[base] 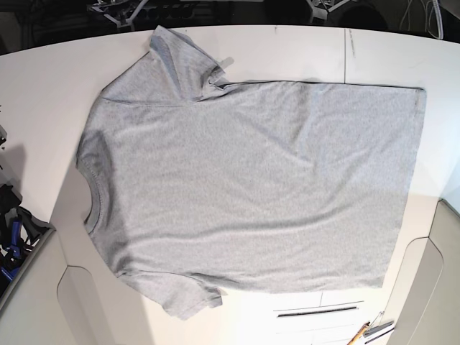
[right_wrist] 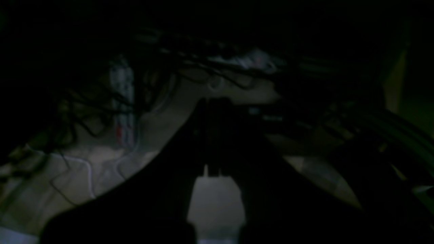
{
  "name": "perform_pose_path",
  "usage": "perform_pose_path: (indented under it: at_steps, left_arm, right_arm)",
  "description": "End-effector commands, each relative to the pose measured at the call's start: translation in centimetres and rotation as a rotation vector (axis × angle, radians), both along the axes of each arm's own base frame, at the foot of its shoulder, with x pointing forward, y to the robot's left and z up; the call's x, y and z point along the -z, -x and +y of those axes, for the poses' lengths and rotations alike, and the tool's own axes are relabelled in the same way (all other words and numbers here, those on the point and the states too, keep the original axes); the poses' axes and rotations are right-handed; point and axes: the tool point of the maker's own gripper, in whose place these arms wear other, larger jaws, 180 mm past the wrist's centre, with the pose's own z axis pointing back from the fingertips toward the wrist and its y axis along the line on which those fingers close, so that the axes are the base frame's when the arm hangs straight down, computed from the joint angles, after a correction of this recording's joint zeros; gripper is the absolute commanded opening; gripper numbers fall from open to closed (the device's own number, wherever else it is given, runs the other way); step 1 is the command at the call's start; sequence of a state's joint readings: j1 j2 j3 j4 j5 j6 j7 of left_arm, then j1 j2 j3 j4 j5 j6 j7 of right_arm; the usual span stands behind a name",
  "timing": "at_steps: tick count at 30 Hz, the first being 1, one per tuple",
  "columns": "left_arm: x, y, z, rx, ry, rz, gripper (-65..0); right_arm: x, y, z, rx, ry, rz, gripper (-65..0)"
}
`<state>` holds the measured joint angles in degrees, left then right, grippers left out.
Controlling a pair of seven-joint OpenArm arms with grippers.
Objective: Fold the T-shirt properly
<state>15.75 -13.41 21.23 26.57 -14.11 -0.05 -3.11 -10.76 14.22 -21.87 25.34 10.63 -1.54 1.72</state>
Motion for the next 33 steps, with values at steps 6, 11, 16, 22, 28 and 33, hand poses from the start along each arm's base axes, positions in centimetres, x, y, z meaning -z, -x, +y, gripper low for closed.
perform_pose_path:
  at_steps: [6, 11, 16, 22, 28, 33]
  left_arm:
    - [-3.8, 6.1, 6.5, 0.039, -0.060, 0.028, -65.0]
    - [-8.0, 9.4, 9.3, 0.107, -0.064, 0.056, -65.0]
    - [-13.4, 10.1, 11.3, 0.123, -0.076, 0.029, -65.0]
    - [-20.5, 6.7, 9.2, 0.098, 0.078, -0.040, -65.0]
    - [-26.1, 0.3, 3.9, 0.177, 0.310, -0.128, -65.0]
    - [-29.4, -2.9, 1.8, 0.198, 0.421, -0.232, -65.0]
  right_arm:
    - [-3.1, 4.7, -3.5, -0.087, -0.001, -0.007, -65.0]
    - [-7.6, 8.4, -3.7, -0.184, -0.045, 0.022, -65.0]
    - [-14.0, 8.4, -2.6, -0.210, -0.105, -0.045, -65.0]
    - [-22.7, 1.3, -2.5, -0.106, -0.125, -0.277, -65.0]
    - [-29.7, -6.8, -2.5, -0.007, -0.175, -0.541, -65.0]
    - [-32.3, -12.0, -3.9, 0.217, -0.269, -0.729, -65.0]
